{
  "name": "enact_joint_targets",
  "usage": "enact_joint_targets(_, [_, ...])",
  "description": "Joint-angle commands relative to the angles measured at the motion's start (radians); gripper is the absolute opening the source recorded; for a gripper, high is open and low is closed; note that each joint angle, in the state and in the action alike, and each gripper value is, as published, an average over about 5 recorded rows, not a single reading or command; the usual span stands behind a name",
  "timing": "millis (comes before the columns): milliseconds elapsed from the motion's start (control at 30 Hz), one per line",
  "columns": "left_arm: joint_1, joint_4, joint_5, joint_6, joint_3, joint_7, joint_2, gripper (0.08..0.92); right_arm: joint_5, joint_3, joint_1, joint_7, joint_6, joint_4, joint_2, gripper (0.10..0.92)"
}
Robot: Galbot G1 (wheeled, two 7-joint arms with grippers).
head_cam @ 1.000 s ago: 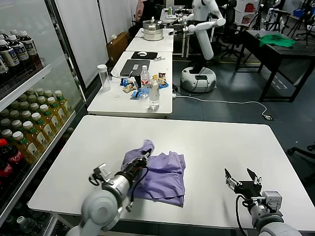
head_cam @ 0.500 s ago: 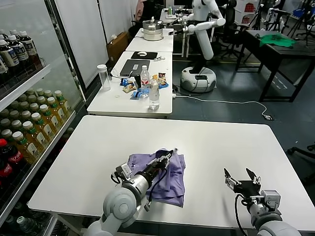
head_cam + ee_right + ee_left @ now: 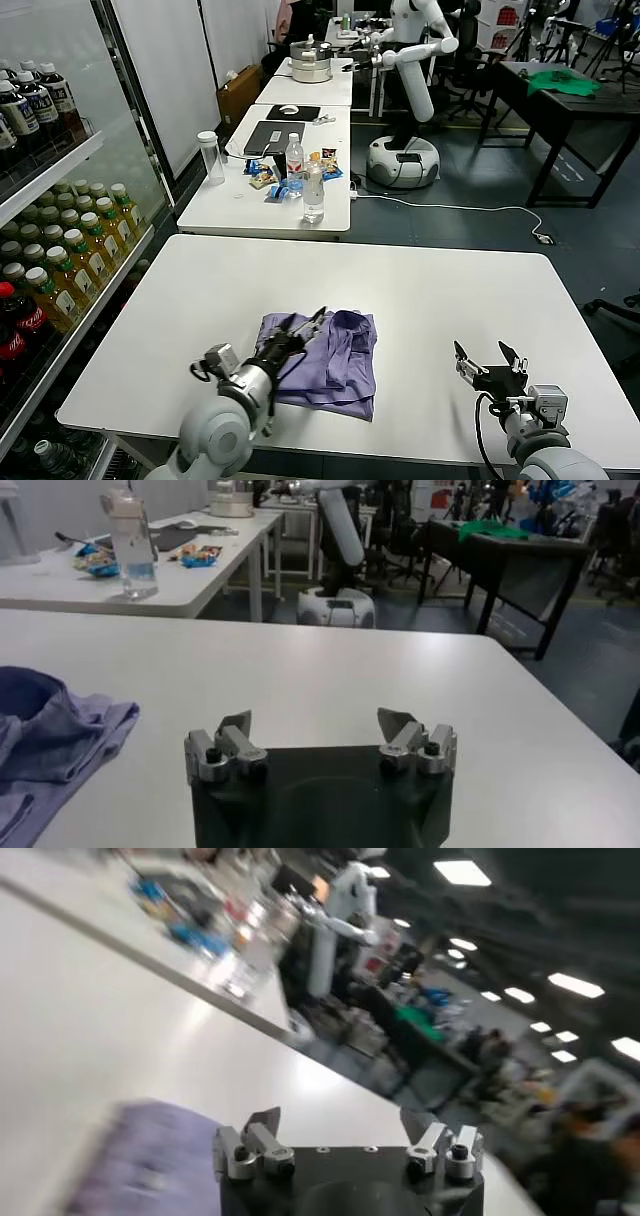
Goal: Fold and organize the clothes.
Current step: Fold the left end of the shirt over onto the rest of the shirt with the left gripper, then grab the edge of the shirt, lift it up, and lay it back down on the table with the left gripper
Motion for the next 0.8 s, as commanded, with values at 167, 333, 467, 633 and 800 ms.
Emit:
enact_joint_targets(167, [0.087, 0.142, 0.650, -0.043, -0.028, -0.054, 0.093, 0.822, -0.011, -0.001, -0.005, -0.001, 0.001, 0.006, 0.008, 0.823])
enact_joint_targets(333, [0.101, 0.125, 0.605, 0.019, -0.007, -0.059, 0.066, 0.823, -0.012, 0.006, -0.016, -0.001, 0.001, 0.017, 0.008, 0.823])
enact_joint_targets(467, [0.115, 0.107, 0.566, 0.055, 0.007, -0.060, 0.049, 0.823, -0.011, 0.012, -0.022, -0.001, 0.001, 0.025, 0.007, 0.823])
enact_joint_targets(633, [0.120, 0.114, 0.541, 0.096, 0.009, -0.081, 0.033, 0.823, -0.011, 0.012, -0.026, -0.001, 0.000, 0.034, 0.008, 0.823])
enact_joint_targets(800, [0.125, 0.108, 0.476, 0.114, 0.004, -0.090, 0.029, 0.750, -0.011, 0.011, -0.028, 0.000, 0.000, 0.039, 0.009, 0.823])
